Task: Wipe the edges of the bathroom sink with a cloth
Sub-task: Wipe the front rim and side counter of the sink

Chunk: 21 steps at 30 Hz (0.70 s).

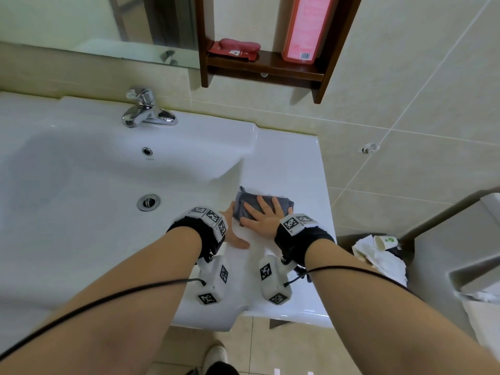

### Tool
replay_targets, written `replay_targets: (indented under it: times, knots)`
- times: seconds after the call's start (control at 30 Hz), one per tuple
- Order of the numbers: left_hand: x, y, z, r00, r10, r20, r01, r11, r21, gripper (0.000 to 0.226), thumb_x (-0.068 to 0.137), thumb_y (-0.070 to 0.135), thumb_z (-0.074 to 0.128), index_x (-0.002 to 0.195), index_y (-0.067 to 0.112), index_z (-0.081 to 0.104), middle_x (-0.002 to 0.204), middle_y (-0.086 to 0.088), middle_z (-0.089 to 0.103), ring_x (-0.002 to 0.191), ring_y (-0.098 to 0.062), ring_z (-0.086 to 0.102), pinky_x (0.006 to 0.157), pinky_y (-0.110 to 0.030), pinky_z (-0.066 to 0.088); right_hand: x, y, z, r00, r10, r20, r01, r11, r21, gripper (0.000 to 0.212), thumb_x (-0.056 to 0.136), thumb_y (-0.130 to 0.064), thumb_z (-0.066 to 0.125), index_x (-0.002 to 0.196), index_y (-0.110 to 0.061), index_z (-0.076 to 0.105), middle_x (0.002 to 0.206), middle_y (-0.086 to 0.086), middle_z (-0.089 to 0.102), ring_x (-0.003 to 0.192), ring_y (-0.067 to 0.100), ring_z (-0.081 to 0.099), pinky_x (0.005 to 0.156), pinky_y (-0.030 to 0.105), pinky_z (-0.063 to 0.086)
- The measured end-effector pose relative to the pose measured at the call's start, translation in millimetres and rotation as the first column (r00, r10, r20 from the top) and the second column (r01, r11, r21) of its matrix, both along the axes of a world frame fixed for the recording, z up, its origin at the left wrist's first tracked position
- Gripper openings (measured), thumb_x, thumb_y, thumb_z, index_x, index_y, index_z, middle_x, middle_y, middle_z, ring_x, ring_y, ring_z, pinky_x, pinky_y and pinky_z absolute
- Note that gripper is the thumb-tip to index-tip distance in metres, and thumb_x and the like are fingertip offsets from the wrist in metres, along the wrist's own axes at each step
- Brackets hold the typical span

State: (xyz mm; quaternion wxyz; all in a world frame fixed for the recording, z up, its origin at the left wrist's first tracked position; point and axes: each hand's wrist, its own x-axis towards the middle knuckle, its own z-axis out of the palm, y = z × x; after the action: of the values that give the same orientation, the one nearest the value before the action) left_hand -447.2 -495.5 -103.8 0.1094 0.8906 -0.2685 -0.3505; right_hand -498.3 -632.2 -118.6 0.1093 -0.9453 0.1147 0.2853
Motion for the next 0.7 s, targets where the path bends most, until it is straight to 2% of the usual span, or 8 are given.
replay_targets:
  times: [0.1, 0.13, 0.23, 0.33, 0.4, 0.47, 0.63, 0.7]
  knots:
    - [1, 2, -4, 0.999, 0.037, -0.021, -0.036, 0.998, 0.052, 0.122, 0.073, 0.052, 0.072, 0.149, 0.015, -0.017, 0.147, -0.008, 0.042, 0.133, -0.027, 0.042, 0.112, -0.034, 0.033, -5, -15, 7, 0.989, 0.136, -0.054, -0.138, 0.99, -0.032, 0.058, 0.089, -0.06, 0.031, 0.139, -0.051, 0.004, 0.154, -0.011, -0.022, 0.139, 0.031, -0.027, 0.105, 0.066, -0.009]
    - [1, 3, -6, 0.999, 0.044, -0.027, -0.042, 0.997, 0.068, 0.122, 0.073, 0.053, 0.071, 0.149, 0.016, -0.018, 0.149, -0.008, 0.039, 0.136, -0.027, 0.039, 0.113, -0.035, 0.031, -9, -24, 8, 0.99, 0.125, -0.061, -0.128, 0.991, -0.035, 0.058, 0.089, -0.059, 0.032, 0.139, -0.051, 0.004, 0.153, -0.011, -0.023, 0.139, 0.031, -0.027, 0.105, 0.066, -0.009]
    - [0, 3, -7, 0.999, 0.041, -0.012, -0.04, 0.994, 0.102, 0.123, 0.072, 0.057, 0.069, 0.149, 0.018, -0.018, 0.152, -0.006, 0.035, 0.138, -0.028, 0.036, 0.115, -0.04, 0.028, -24, -55, 7, 0.998, -0.045, -0.045, 0.044, 0.999, -0.026, 0.062, 0.087, -0.062, 0.025, 0.142, -0.048, 0.002, 0.154, -0.012, -0.022, 0.14, 0.026, -0.025, 0.108, 0.064, -0.011]
    - [-2, 3, -10, 0.999, 0.026, 0.022, -0.029, 0.99, 0.135, 0.123, 0.071, 0.061, 0.067, 0.149, 0.017, -0.018, 0.153, -0.006, 0.032, 0.139, -0.028, 0.034, 0.115, -0.041, 0.027, -38, -71, 4, 0.97, -0.239, 0.043, 0.237, 0.97, 0.052, 0.067, 0.085, -0.069, 0.021, 0.143, -0.046, -0.001, 0.155, -0.009, -0.018, 0.142, 0.024, -0.02, 0.109, 0.059, -0.011]
    - [-3, 3, -11, 0.999, 0.017, 0.039, -0.023, 0.987, 0.162, 0.123, 0.07, 0.064, 0.066, 0.149, 0.018, -0.017, 0.154, -0.007, 0.029, 0.14, -0.029, 0.032, 0.115, -0.041, 0.027, -37, -67, 5, 0.96, -0.279, 0.018, 0.279, 0.96, -0.021, 0.07, 0.083, -0.072, 0.023, 0.142, -0.047, -0.005, 0.155, -0.01, -0.019, 0.142, 0.027, -0.02, 0.109, 0.061, -0.009]
    - [-3, 2, -12, 0.998, 0.016, 0.054, -0.025, 0.984, 0.178, 0.126, 0.067, 0.067, 0.065, 0.149, 0.018, -0.017, 0.154, -0.007, 0.029, 0.139, -0.03, 0.033, 0.114, -0.042, 0.028, -32, -53, 6, 0.967, -0.256, -0.012, 0.254, 0.965, -0.063, 0.072, 0.081, -0.073, 0.023, 0.141, -0.048, -0.008, 0.154, -0.011, -0.022, 0.141, 0.028, -0.022, 0.11, 0.063, -0.008]
    - [-4, 0, -12, 0.998, 0.028, 0.052, -0.036, 0.986, 0.163, 0.126, 0.069, 0.063, 0.067, 0.149, 0.016, -0.017, 0.154, -0.009, 0.03, 0.139, -0.032, 0.033, 0.113, -0.043, 0.03, -29, -18, 2, 0.996, -0.091, 0.005, 0.091, 0.996, -0.014, 0.069, 0.081, -0.074, 0.019, 0.139, -0.051, -0.01, 0.153, -0.015, -0.023, 0.141, 0.024, -0.024, 0.107, 0.06, -0.016]
    - [-6, -1, -12, 0.998, 0.023, 0.066, -0.034, 0.984, 0.174, 0.124, 0.071, 0.063, 0.066, 0.149, 0.015, -0.017, 0.155, -0.009, 0.027, 0.14, -0.032, 0.031, 0.114, -0.042, 0.029, -30, -16, 3, 0.996, -0.085, 0.007, 0.084, 0.996, 0.017, 0.067, 0.083, -0.072, 0.021, 0.14, -0.051, -0.008, 0.153, -0.015, -0.022, 0.141, 0.023, -0.023, 0.108, 0.057, -0.016]
